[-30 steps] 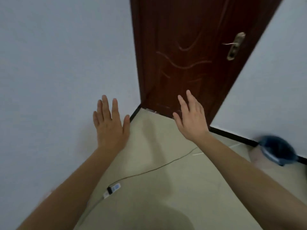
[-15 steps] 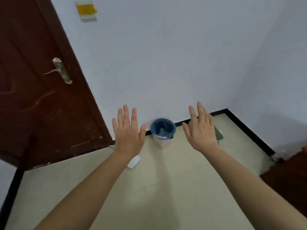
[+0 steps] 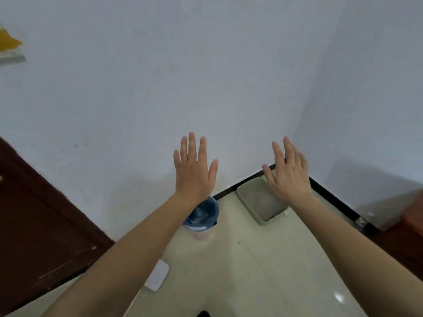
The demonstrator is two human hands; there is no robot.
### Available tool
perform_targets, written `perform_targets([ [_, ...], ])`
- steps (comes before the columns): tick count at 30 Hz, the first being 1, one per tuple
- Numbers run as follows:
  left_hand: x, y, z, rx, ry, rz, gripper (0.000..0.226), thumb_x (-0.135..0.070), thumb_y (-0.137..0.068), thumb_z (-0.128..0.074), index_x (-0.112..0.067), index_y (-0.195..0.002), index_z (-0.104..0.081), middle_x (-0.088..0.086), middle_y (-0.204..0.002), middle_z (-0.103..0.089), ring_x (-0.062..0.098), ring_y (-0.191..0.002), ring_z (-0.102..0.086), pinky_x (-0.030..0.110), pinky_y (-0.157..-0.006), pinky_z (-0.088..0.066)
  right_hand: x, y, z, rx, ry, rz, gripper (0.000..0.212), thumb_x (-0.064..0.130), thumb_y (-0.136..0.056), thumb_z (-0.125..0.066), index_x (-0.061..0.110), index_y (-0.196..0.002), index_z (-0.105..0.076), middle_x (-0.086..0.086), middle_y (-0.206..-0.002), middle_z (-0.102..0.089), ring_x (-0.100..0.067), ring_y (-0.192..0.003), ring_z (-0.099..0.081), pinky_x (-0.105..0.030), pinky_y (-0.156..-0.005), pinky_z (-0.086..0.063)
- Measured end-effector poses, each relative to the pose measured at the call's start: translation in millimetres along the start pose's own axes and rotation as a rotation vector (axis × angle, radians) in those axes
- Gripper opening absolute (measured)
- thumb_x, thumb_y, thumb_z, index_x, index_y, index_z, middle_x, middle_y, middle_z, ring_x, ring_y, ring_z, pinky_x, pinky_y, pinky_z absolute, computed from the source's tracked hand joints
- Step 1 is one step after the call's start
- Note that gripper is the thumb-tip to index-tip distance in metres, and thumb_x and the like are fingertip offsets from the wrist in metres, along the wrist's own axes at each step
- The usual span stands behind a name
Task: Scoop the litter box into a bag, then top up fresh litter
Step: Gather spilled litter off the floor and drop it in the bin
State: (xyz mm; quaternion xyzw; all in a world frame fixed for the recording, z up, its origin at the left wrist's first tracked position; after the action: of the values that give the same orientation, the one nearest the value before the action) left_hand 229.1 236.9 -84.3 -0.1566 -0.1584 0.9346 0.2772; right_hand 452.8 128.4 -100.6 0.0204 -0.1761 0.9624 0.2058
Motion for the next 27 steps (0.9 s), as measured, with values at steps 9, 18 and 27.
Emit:
perform_targets([
  [9, -67, -135, -114, 0.138, 0.029, -0.127, 0.066, -0.048, -0.100, -0.024, -0.014, -0.154, -0.007, 0.015, -0.161, 0.004, 0.031, -0.148, 0.006, 0.053, -0.118, -0.010, -107, -96, -48, 0.025, 0.041, -0.136, 0.065, 0.048, -0.102, -0.034, 0.014, -0.156, -0.018, -0.017, -0.163, -0.013, -0.035, -0.147, -0.020, -0.049, -0.118, -0.018],
  [18, -113, -151, -318, 0.358, -0.046, 0.053, 0.066, -0.047, -0.101, -0.026, -0.014, -0.154, -0.005, 0.014, -0.161, 0.004, 0.031, -0.148, 0.003, 0.052, -0.119, -0.007, -240, -151, -226, 0.328, -0.054, -0.064, 0.063, 0.044, -0.102, -0.037, 0.010, -0.153, -0.025, -0.019, -0.160, -0.023, -0.037, -0.145, -0.028, -0.049, -0.116, -0.026],
  [27, -119, -86, -546, 0.581, -0.044, 0.349, 0.061, -0.044, -0.101, -0.032, -0.010, -0.151, -0.024, 0.017, -0.159, -0.016, 0.033, -0.147, -0.011, 0.052, -0.118, -0.014, -315, -119, -463, 0.685, -0.127, -0.007, 0.062, 0.044, -0.103, -0.035, 0.014, -0.155, -0.022, -0.012, -0.161, -0.023, -0.029, -0.146, -0.026, -0.045, -0.116, -0.028],
])
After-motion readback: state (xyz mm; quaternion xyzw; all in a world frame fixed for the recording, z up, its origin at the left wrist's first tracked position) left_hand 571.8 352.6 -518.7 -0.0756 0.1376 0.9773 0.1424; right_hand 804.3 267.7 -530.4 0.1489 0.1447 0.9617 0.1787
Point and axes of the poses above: each hand's wrist, its own y-axis away from the middle knuckle, its own z-axis out of the back of the hand, x = y × z, the point moved 7 cm from there along -y, towards the middle knuckle
